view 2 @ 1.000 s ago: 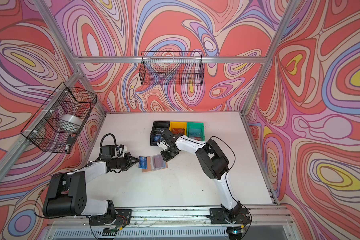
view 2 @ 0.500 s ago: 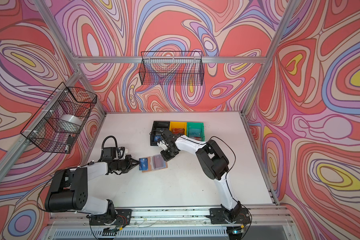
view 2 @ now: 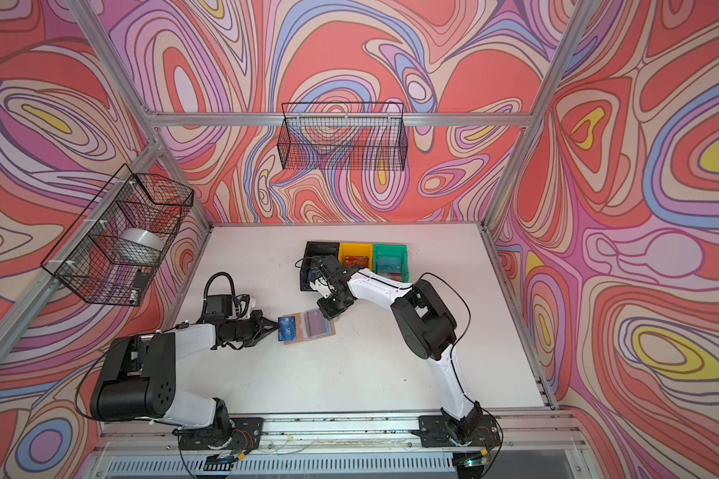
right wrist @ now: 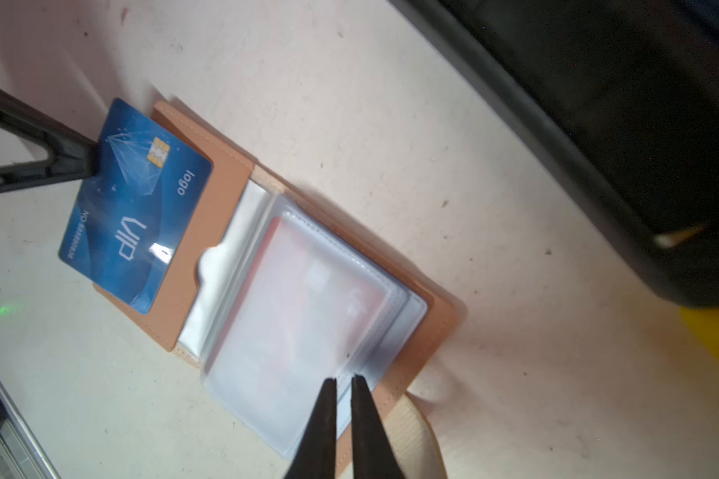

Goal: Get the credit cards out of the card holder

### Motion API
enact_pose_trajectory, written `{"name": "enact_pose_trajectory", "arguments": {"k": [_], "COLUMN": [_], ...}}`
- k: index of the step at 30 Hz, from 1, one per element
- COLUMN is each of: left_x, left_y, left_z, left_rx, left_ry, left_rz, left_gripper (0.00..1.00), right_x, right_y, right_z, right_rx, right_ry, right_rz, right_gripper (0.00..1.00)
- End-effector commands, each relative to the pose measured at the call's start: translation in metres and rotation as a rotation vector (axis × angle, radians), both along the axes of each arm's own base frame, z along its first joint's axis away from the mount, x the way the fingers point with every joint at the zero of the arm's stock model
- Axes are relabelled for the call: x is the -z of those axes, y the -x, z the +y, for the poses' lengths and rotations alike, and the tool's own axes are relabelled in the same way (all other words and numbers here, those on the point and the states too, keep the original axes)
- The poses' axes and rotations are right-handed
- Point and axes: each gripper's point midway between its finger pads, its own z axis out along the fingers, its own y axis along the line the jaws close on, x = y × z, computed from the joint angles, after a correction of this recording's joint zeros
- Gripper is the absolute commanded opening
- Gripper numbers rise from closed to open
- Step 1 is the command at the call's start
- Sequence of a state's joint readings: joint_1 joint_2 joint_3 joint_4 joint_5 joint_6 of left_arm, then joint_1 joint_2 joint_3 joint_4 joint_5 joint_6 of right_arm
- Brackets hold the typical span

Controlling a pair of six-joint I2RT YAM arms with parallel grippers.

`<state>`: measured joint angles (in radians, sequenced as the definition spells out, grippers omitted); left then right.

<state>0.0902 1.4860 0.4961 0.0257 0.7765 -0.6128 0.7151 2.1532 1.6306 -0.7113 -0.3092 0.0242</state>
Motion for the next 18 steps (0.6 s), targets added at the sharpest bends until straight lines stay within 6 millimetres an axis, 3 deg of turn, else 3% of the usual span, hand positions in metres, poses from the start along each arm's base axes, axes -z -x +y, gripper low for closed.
{"name": "enact_pose_trajectory", "arguments": {"k": [1, 8, 18], "left_x": [0.005, 0.005, 0.006], "left_y": [0.003, 0.002, 0.003], "left_z": [0.000, 0.000, 0.000], "left_rx": [0.011, 0.012, 0.013], "left_ry": [-0.023, -0.021, -0.020], "left_rz": [0.004, 0.003, 0.005], "left_gripper": [0.00, 0.00, 0.00], "right_x": [0.014, 0.028, 0.033], "right_y": [0.001, 0.004, 0.013], "right_z": [-0.003, -0.004, 0.008], "right_rx": [-0.007, -0.007, -0.034], "right_ry": [0.039, 0.052, 0.038], "right_rz": [0.009, 0.043, 0.062], "right_gripper": [0.12, 0.12, 0.12]}}
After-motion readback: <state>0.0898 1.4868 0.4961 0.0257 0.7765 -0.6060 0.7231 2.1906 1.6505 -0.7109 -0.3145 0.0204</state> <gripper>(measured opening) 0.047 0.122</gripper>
